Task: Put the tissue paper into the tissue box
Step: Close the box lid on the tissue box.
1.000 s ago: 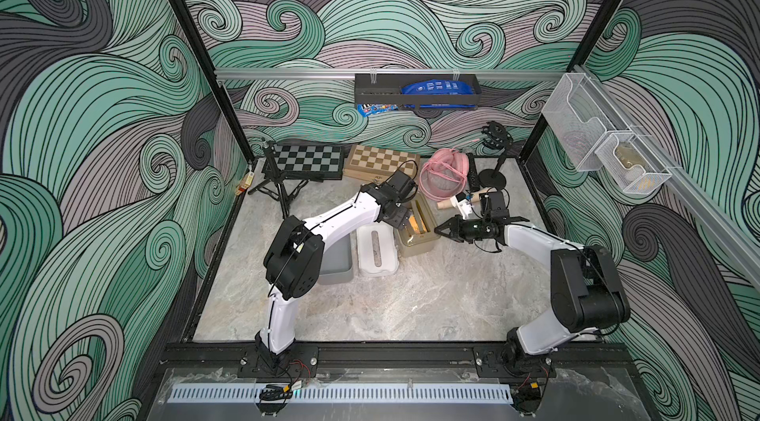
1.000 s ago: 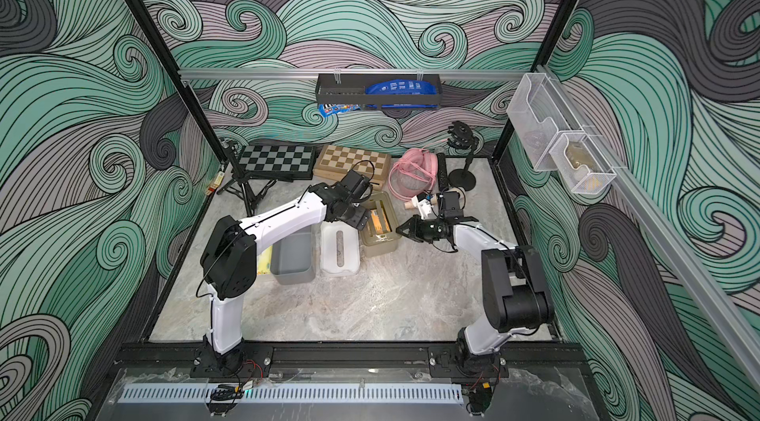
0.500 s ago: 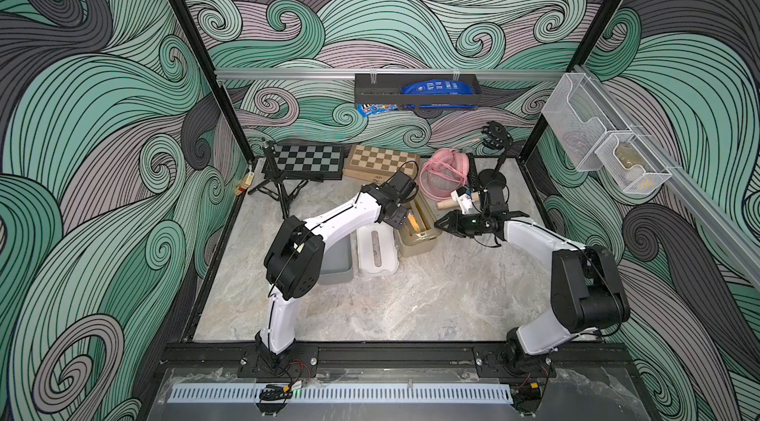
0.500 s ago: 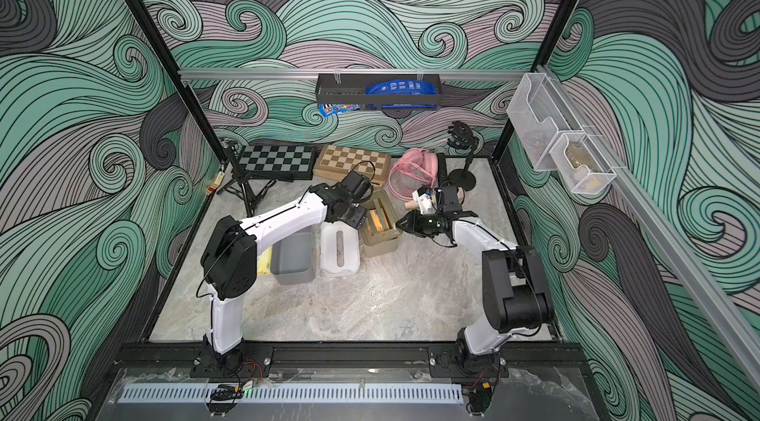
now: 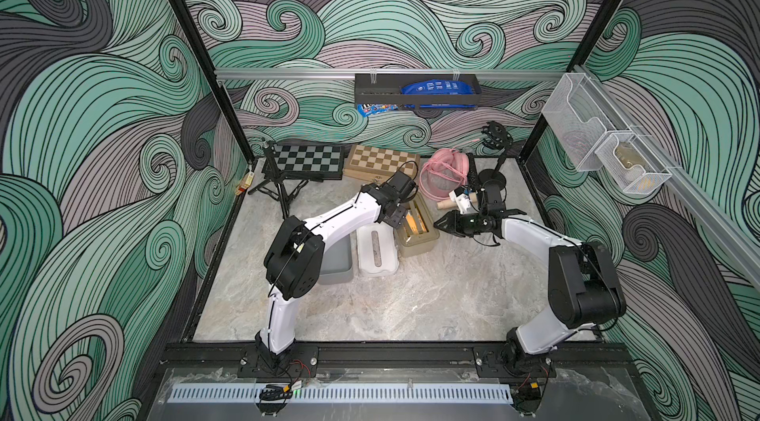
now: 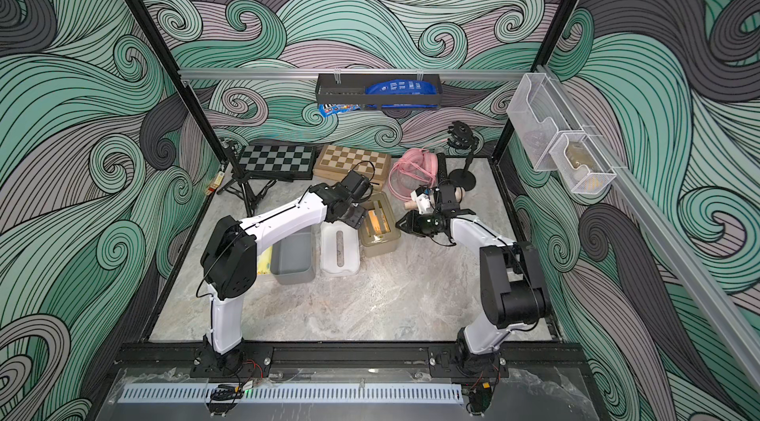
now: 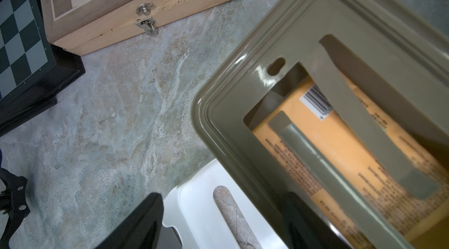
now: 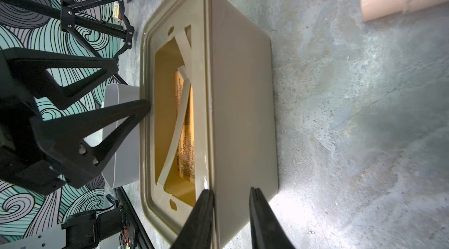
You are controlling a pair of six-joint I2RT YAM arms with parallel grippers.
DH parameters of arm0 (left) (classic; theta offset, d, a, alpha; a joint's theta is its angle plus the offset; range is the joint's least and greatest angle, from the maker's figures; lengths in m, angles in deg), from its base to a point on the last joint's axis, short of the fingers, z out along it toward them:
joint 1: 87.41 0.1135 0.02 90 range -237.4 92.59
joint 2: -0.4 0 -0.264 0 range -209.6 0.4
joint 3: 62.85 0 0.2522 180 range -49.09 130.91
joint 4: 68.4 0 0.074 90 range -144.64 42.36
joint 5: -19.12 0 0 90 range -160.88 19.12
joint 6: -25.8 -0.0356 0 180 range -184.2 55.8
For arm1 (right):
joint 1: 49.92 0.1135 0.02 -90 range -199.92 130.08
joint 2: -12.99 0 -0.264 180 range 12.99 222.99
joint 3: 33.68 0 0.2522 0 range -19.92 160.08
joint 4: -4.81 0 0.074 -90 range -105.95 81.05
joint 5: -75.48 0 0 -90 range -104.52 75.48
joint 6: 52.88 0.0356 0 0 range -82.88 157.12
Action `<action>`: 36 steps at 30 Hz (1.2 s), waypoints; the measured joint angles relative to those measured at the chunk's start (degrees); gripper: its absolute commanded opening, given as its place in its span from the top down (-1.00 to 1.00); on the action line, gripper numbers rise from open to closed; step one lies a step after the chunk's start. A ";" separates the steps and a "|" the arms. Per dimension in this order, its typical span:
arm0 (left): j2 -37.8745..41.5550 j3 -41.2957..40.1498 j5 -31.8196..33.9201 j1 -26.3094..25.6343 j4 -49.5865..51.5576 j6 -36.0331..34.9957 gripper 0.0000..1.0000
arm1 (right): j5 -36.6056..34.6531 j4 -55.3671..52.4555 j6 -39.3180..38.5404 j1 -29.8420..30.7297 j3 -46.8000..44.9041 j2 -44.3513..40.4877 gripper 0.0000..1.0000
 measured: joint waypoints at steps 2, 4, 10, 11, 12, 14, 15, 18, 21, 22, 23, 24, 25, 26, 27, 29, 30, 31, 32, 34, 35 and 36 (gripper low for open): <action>0.00 0.00 0.42 0.00 0.13 0.00 -0.60 | -0.04 0.33 -0.24 0.22 -0.02 0.17 0.44; 0.00 0.00 0.68 0.00 0.17 0.00 -0.61 | -0.24 0.55 -0.46 0.44 -0.02 0.22 0.43; 0.00 0.00 0.87 0.00 0.31 0.00 -0.63 | -0.76 1.03 -0.81 0.85 -0.13 0.22 0.45; -0.07 0.00 0.87 0.00 0.31 0.00 -0.64 | -0.79 1.09 -0.83 0.92 -0.13 0.22 0.45; -0.11 0.00 0.87 0.00 0.31 0.00 -0.64 | -0.98 1.11 -0.85 1.03 -0.13 0.22 0.45; -0.22 0.13 1.05 0.00 0.37 0.02 -0.65 | -1.60 1.27 -1.09 1.42 -0.13 0.22 0.45; -0.22 0.17 1.16 0.00 0.39 0.02 -0.66 | -1.86 1.44 -1.22 1.64 -0.13 0.22 0.45; -0.66 0.92 1.29 0.02 0.63 0.02 -0.66 | -3.08 1.99 -1.75 2.49 -0.11 0.11 0.46; -1.22 1.46 1.25 -0.02 0.48 0.07 -0.66 | -5.25 1.77 -2.47 3.50 0.22 -0.09 0.46; -1.33 1.53 1.05 -0.04 0.44 0.09 -0.66 | -5.88 1.84 -2.56 3.85 0.31 -0.09 0.46; -1.42 1.53 0.76 -0.04 0.33 0.11 -0.65 | -6.54 1.97 -2.60 4.20 0.33 -0.09 0.46; -1.46 1.53 0.55 -0.04 0.24 0.17 -0.65 | -6.99 2.05 -2.62 4.46 0.33 -0.09 0.46; -1.62 1.53 0.28 -0.04 0.07 0.31 -0.65 | -7.50 2.16 -2.62 4.72 0.39 -0.02 0.46; -1.90 1.53 -0.39 -0.04 -0.04 0.50 -0.64 | -8.02 2.40 -2.75 5.07 0.50 0.09 0.46; -2.36 1.51 -0.94 -0.04 0.11 0.70 -0.64 | -8.39 2.54 -2.82 5.33 0.66 0.22 0.46; -3.80 1.49 -2.38 -0.04 -0.09 1.31 -0.63 | -9.05 3.13 -3.10 5.84 0.74 0.44 0.46; -4.31 1.33 -2.89 -0.04 -0.22 1.64 -0.62 | -9.25 3.32 -3.23 5.97 0.74 0.50 0.46; -4.68 1.11 -3.56 -0.04 -0.39 2.36 -0.59 | -9.31 3.37 -3.37 5.99 0.72 0.52 0.46; -4.72 0.92 -4.09 0.02 -0.61 3.06 -0.58 | -9.38 3.39 -3.43 6.01 0.72 0.57 0.46; -4.63 0.48 -5.64 0.33 -1.01 4.09 -0.58 | -9.35 3.52 -3.45 6.01 0.63 0.76 0.46; -4.61 0.04 -6.78 0.61 -1.53 4.66 -0.58 | -9.29 3.58 -3.45 6.01 0.63 0.90 0.46; -4.55 -0.31 -7.61 0.83 -2.05 5.07 -0.58 | -9.22 3.63 -3.43 6.01 0.63 0.96 0.46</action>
